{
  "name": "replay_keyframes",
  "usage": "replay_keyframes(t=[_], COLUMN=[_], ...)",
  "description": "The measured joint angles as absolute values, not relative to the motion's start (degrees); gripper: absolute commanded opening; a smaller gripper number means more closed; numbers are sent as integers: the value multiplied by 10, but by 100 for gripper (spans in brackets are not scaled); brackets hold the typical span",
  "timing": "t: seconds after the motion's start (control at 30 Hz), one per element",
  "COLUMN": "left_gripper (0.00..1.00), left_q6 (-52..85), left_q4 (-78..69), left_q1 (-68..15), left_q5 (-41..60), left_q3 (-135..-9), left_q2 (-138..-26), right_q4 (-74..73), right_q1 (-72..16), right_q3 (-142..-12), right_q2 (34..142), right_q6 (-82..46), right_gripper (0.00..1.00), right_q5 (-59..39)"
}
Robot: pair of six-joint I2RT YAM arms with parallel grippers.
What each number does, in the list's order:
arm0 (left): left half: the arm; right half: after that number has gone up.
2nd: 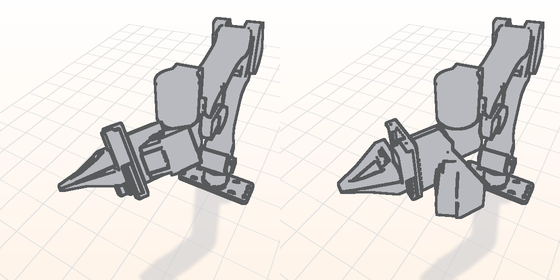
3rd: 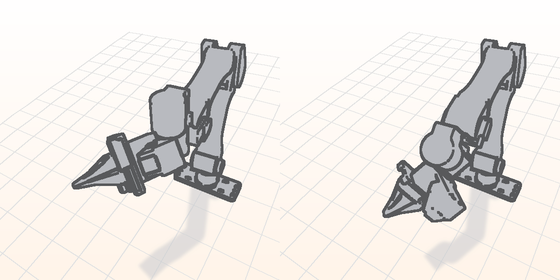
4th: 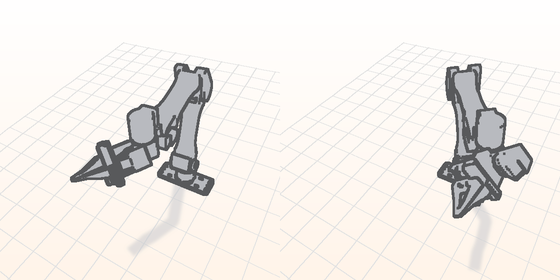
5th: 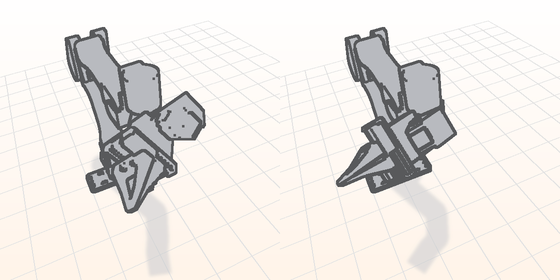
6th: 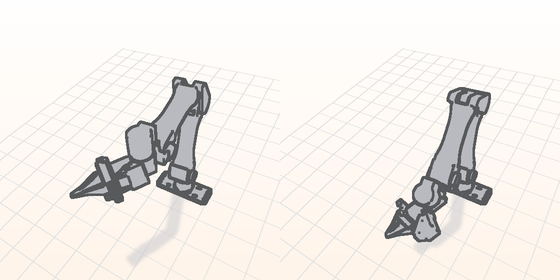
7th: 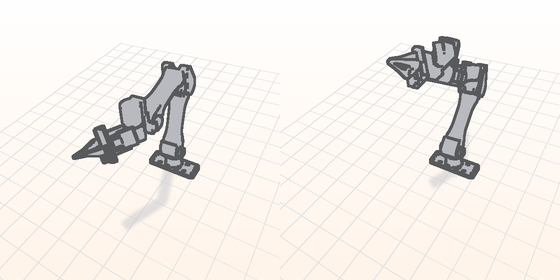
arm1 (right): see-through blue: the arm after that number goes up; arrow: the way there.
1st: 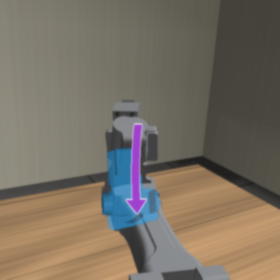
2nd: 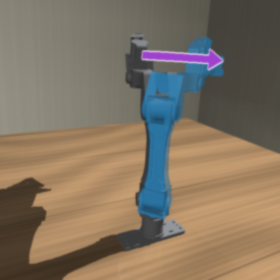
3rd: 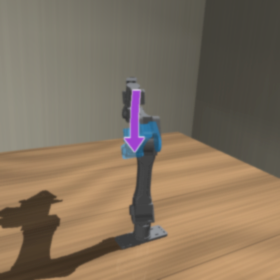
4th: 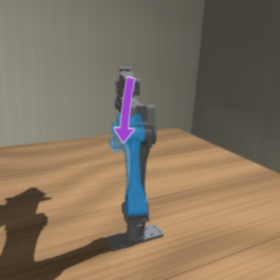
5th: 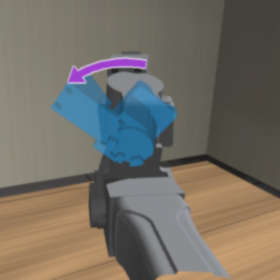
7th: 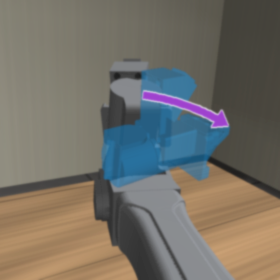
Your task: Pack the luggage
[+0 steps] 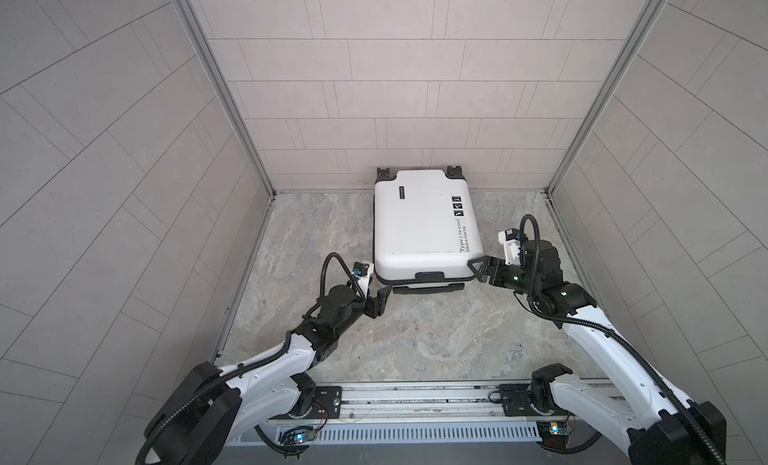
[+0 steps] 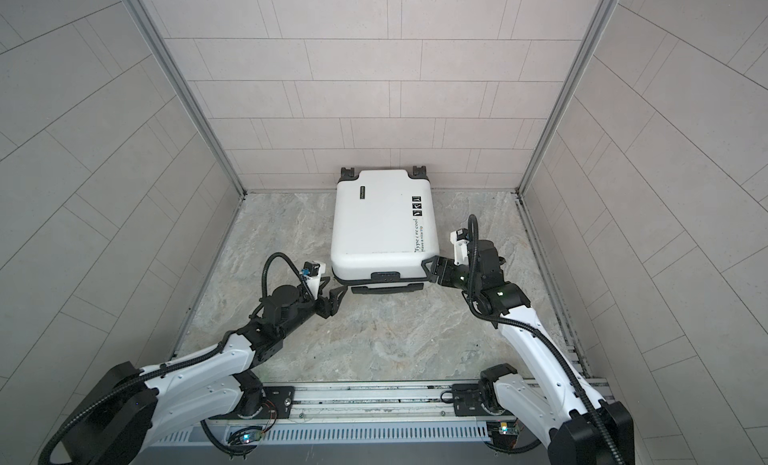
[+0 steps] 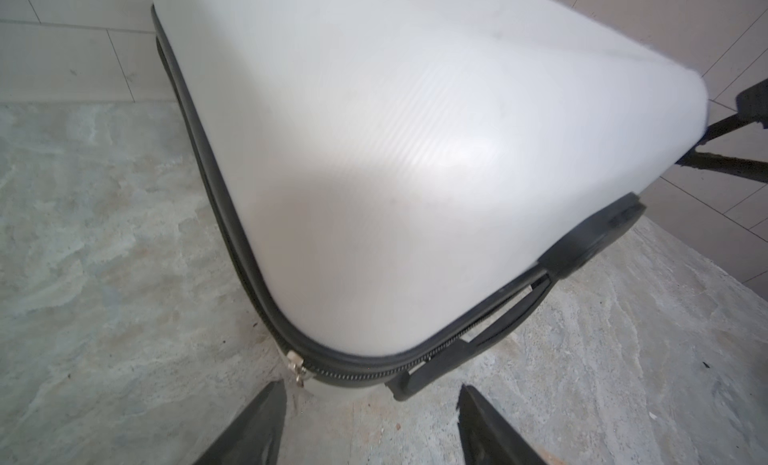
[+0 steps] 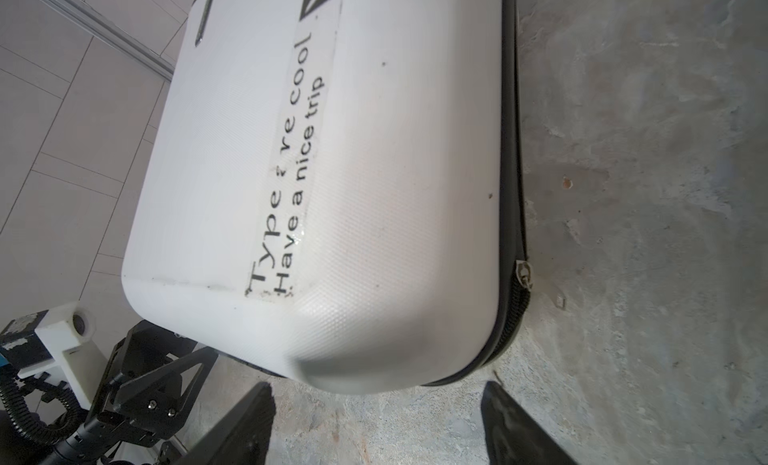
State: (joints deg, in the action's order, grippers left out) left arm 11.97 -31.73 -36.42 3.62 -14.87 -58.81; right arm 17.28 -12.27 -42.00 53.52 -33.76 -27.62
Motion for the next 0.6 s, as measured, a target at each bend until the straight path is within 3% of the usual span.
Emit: replay_keyframes(t=[0.33,0.6], left_gripper=[73,73], left_q6=[89,79], left_q4=[-303,-312], left_q1=[-373,-423], left_q5=[51,65], left_q3=[-201,-268], left_q2=[-614,-703], right_q4=[232,261], right_q1=[-100,-27], right_q3=[-449,-441], right_q2=[529,520], right_q6=[-320,-320], right_gripper=[82,78], right_q5=[-281,-303])
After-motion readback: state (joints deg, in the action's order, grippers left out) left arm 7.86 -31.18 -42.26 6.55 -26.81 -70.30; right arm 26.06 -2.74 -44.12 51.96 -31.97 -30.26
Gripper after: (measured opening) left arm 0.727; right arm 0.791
